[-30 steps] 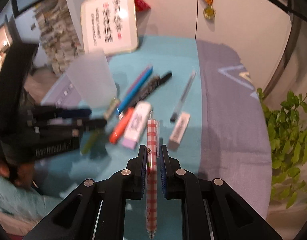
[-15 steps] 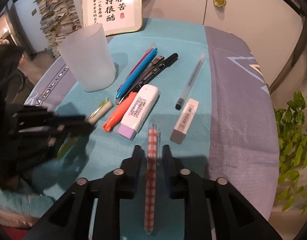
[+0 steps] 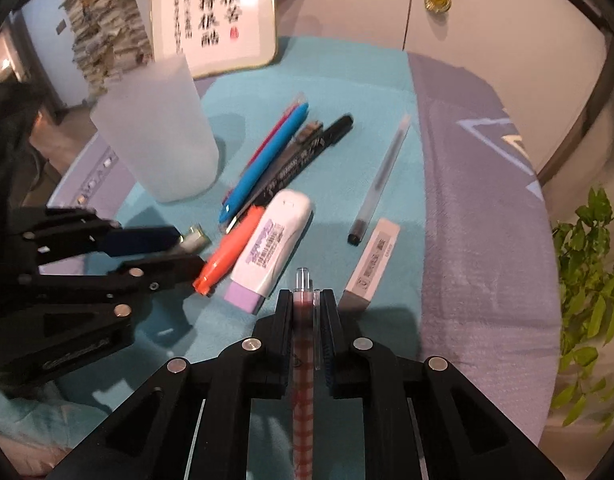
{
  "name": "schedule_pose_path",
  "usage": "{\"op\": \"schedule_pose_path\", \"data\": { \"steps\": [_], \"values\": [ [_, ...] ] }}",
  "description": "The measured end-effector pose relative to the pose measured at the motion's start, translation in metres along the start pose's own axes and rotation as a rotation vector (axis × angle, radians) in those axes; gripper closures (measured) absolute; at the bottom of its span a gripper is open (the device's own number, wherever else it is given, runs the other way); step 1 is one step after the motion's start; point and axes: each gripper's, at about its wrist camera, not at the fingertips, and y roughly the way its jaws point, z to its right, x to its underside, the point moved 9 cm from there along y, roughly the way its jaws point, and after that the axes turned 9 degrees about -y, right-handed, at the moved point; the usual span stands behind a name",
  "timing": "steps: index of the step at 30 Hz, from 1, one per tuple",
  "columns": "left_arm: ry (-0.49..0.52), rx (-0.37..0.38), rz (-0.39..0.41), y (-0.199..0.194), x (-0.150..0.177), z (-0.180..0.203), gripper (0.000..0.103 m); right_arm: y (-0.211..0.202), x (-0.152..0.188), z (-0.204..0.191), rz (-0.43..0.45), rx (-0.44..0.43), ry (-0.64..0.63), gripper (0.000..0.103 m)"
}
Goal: Organize stationery
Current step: 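Lift the green pen with left tool while right tool lifts the red-checked pen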
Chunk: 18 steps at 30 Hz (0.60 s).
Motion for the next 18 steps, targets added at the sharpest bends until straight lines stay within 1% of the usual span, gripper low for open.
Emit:
{"op": "schedule_pose_path", "data": {
  "steps": [3, 5, 12, 16, 18],
  "values": [
    [-0.004, 0.004, -0.004, -0.002, 0.001, -0.001, 0.091, -0.012, -0.005, 0.002, 0.041, 0.008, 0.014, 0.089],
    [-0.004, 0.004, 0.017, -0.011, 0.001, -0.002, 0.091, -0.021, -0.007, 0.002, 0.065, 0.009, 0.02, 0.089],
    [-0.009, 0.063, 0.165, -0.069, -0.01, 0.006, 0.091, -0.056, -0.016, 0.001, 0.152, 0.032, 0.021, 0.089],
    [-0.018, 0.079, 0.256, -0.101, -0.018, 0.006, 0.091, -0.07, -0.022, 0.0, 0.192, 0.044, 0.02, 0.089],
    [-0.025, 0.088, 0.284, -0.111, -0.022, 0.007, 0.091, -0.074, -0.023, -0.001, 0.203, 0.045, 0.023, 0.089]
  ]
}}
